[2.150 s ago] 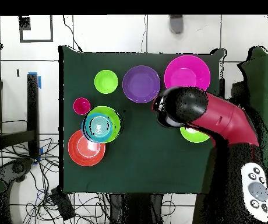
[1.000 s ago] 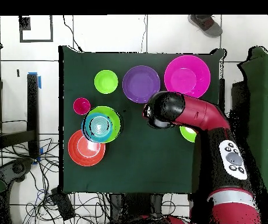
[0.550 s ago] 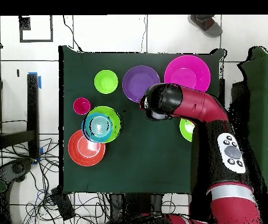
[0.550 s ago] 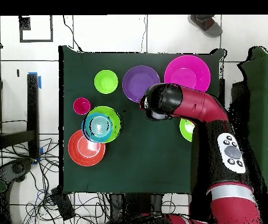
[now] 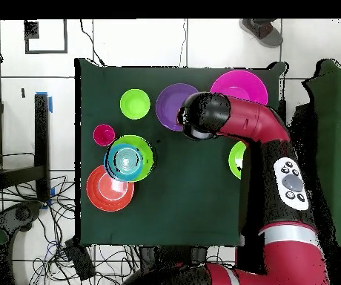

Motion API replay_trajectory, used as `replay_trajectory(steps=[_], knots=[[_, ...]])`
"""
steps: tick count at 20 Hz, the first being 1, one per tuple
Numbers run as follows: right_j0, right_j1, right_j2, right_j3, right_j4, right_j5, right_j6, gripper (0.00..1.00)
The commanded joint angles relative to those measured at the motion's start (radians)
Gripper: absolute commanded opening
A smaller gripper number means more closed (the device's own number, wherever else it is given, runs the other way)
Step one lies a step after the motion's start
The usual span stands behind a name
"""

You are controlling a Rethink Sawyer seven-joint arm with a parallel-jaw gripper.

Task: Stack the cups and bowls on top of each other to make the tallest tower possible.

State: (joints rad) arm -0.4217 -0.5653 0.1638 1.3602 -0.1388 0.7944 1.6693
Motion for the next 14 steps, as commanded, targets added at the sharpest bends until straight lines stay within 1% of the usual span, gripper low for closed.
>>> replay_trajectory(steps=[1, 3, 4, 6, 9, 12, 14], knots=[[0.045, 0.08, 0.07, -0.041, -0.047, -0.036, -0.002, 1.0], [0.043, 0.102, 0.063, -0.007, -0.03, -0.068, 0.038, 1.0], [0.045, 0.119, 0.053, 0.016, -0.048, -0.131, 0.053, 1.0], [0.045, 0.147, 0.043, 0.042, -0.054, -0.199, 0.084, 1.0], [0.05, 0.173, 0.032, 0.038, -0.061, -0.215, 0.08, 1.0], [0.067, 0.188, 0.0, 0.025, -0.079, -0.224, 0.075, 1.0], [0.072, 0.196, -0.012, 0.021, -0.077, -0.226, 0.072, 1.0]])
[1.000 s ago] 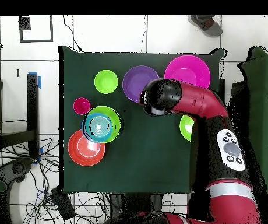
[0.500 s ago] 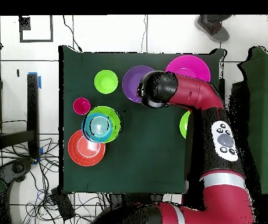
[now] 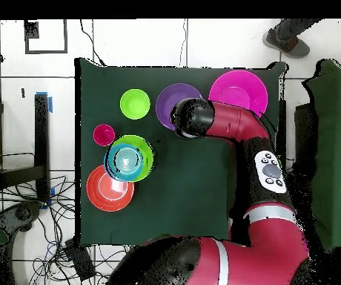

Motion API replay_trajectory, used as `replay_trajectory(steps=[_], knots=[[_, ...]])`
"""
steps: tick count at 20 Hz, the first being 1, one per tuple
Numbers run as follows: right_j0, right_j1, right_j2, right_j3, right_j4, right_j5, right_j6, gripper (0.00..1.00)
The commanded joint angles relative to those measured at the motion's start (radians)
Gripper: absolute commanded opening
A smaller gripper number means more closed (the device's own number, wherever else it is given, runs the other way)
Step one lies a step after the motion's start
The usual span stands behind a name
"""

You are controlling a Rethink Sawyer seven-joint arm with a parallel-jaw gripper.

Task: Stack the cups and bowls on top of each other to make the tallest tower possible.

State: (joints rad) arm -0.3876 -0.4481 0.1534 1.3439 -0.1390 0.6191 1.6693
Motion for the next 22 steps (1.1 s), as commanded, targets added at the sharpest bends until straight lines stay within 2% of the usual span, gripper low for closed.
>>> replay_trajectory(steps=[1, 11, 22], knots=[[0.039, 0.08, -0.006, 0.036, -0.075, -0.055, 0.071, 1.0], [0.051, 0.118, -0.041, 0.021, -0.053, -0.083, 0.083, 1.0], [0.061, 0.03, -0.086, -0.029, -0.05, 0.035, 0.016, 1.0]])
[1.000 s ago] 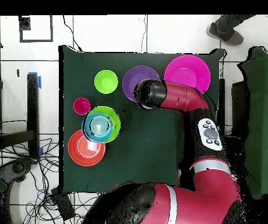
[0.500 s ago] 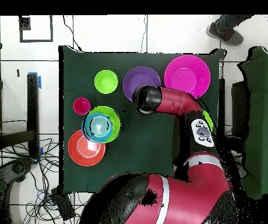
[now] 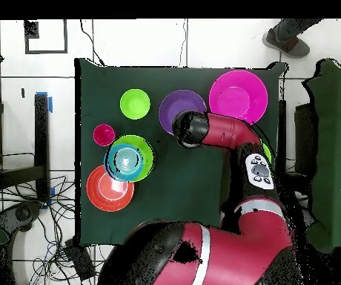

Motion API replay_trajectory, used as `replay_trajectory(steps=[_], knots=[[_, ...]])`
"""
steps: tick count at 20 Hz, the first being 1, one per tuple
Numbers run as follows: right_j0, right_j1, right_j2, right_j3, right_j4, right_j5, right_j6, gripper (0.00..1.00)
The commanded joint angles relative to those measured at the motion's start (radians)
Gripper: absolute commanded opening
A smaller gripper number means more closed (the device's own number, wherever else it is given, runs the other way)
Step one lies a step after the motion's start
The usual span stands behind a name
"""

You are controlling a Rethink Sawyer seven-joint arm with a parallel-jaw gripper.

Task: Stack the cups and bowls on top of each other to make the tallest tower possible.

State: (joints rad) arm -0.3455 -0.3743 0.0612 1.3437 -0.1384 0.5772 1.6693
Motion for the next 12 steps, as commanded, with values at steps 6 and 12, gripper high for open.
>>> replay_trajectory(steps=[6, 12], knots=[[0.018, -0.07, 0.013, -0.048, -0.032, 0.13, 0.0, 1.0], [-0.004, 0.006, 0.043, -0.001, 0.003, 0.04, 0.062, 1.0]])
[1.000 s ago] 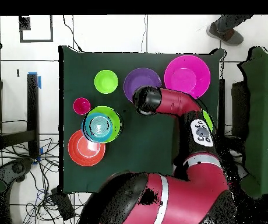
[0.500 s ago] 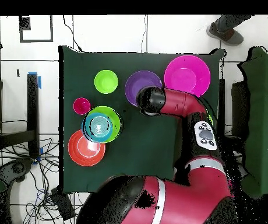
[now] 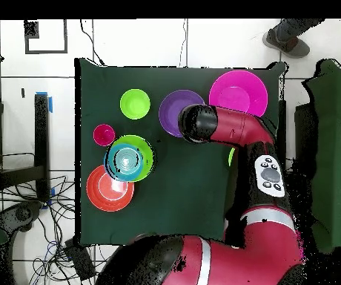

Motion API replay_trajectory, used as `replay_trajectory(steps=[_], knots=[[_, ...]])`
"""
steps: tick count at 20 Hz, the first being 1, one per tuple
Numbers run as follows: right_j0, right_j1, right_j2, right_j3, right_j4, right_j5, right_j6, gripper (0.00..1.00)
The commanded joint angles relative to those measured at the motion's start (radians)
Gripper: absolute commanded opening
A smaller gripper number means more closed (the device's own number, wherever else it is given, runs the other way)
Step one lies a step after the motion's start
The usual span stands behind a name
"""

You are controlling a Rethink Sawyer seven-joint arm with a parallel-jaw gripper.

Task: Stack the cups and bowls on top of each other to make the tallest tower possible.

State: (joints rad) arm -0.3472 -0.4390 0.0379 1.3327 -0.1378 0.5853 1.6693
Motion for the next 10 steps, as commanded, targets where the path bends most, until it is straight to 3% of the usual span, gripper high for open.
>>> replay_trajectory(steps=[1, 10], knots=[[-0.003, 0.078, 0.066, 0.008, -0.001, 0.023, 0.063, 1.0], [-0.026, 0.086, 0.06, 0.011, -0.028, 0.01, 0.026, 1.0]])
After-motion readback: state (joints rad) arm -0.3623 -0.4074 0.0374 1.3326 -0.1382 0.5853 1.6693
